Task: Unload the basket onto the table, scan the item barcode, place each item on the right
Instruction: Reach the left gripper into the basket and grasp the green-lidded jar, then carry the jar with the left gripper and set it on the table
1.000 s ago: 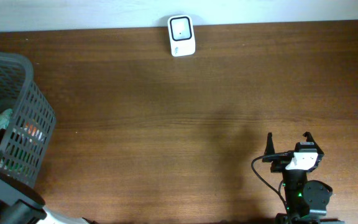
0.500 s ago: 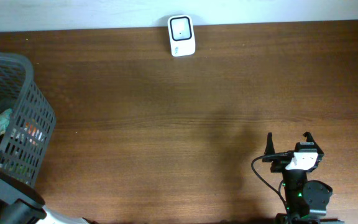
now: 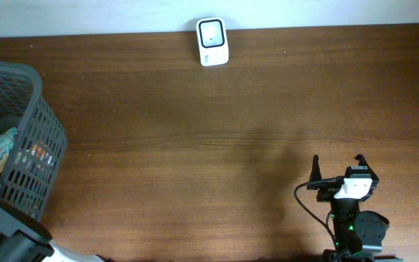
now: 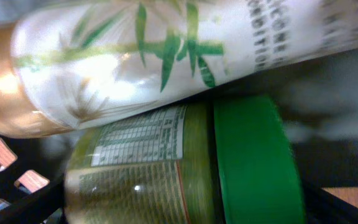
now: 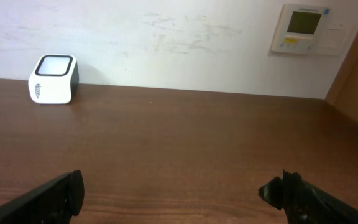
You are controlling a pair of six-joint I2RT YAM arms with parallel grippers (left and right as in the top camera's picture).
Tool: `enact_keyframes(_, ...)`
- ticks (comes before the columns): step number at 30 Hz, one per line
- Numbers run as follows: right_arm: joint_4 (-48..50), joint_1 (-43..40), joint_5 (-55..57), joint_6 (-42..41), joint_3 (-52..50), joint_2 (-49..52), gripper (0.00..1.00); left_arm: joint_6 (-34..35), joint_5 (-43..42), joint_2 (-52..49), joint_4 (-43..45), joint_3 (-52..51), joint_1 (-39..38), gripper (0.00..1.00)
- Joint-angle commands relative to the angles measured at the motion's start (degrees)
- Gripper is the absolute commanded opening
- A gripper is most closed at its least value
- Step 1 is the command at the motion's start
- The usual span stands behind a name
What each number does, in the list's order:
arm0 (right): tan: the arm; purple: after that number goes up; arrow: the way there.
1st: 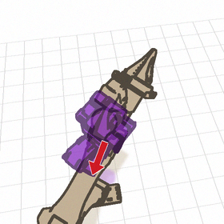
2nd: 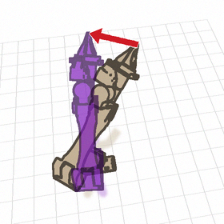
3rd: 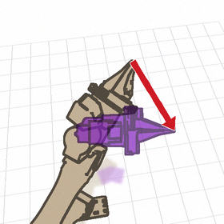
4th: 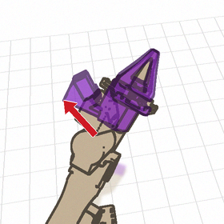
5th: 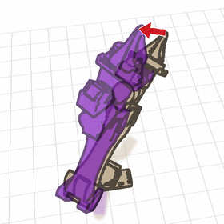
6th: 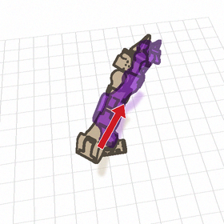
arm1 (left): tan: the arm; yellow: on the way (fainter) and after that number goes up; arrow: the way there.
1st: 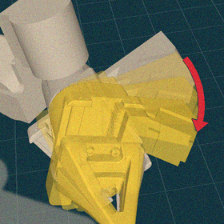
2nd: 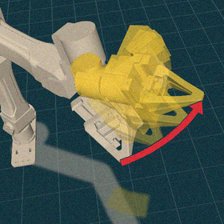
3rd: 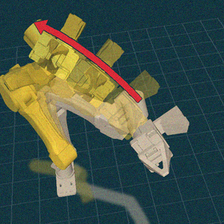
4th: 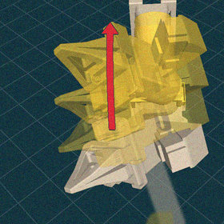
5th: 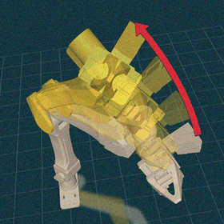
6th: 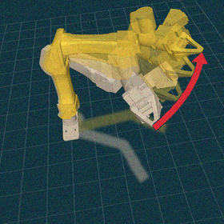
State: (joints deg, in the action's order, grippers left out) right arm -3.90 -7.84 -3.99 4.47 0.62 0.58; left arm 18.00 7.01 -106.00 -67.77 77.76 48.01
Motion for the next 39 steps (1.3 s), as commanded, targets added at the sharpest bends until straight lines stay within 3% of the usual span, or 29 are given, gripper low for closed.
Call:
enact_keyframes(1,-0.2,0.3,0.0,-0.5,-0.3,-0.4,0.98,-0.7,0.5,-0.1,0.9,-2.5,-0.2,0.99)
enact_keyframes(4,-0.2,0.3,0.0,-0.5,-0.3,-0.4,0.98,-0.7,0.3,-0.1,1.3,-2.2,-0.2,0.99)
enact_keyframes(6,-0.2,0.3,0.0,-0.5,-0.3,-0.4,0.98,-0.7,-0.4,-0.1,0.4,0.3,-0.2,0.91)
enact_keyframes(13,-0.2,0.3,0.0,-0.5,-0.3,-0.4,0.98,-0.7,-1.7,-0.1,-9.2,16.4,-0.2,0.87)
enact_keyframes(19,-0.2,0.3,0.0,-0.5,-0.3,-0.4,0.98,-1.0,-12.5,-0.1,-19.4,46.4,-1.7,0.86)
enact_keyframes(22,-0.2,0.3,0.0,-0.5,-0.3,-0.4,0.98,-1.0,-13.4,0.1,-23.5,61.8,-9.0,0.87)
enact_keyframes(25,-0.2,0.3,0.0,-0.5,-0.3,-0.4,0.98,-1.0,-13.4,3.3,-24.2,71.3,-24.2,0.87)
enact_keyframes(29,-0.2,0.3,0.0,-0.5,-0.3,-0.4,0.98,-2.5,-10.3,1.4,-25.3,69.7,-47.4,0.89)
enact_keyframes(32,-0.2,0.3,0.0,-0.5,-0.3,-0.4,0.98,-4.0,-8.5,-3.4,-26.1,60.8,-58.7,0.90)
enact_keyframes(35,-0.2,0.3,0.0,-0.5,-0.3,-0.4,0.98,-3.9,-7.2,-7.8,-19.4,45.6,-64.6,0.88)
enact_keyframes(39,-0.2,0.3,0.0,-0.5,-0.3,-0.4,0.98,-1.6,-7.2,-8.7,-3.6,28.3,-67.9,0.86)
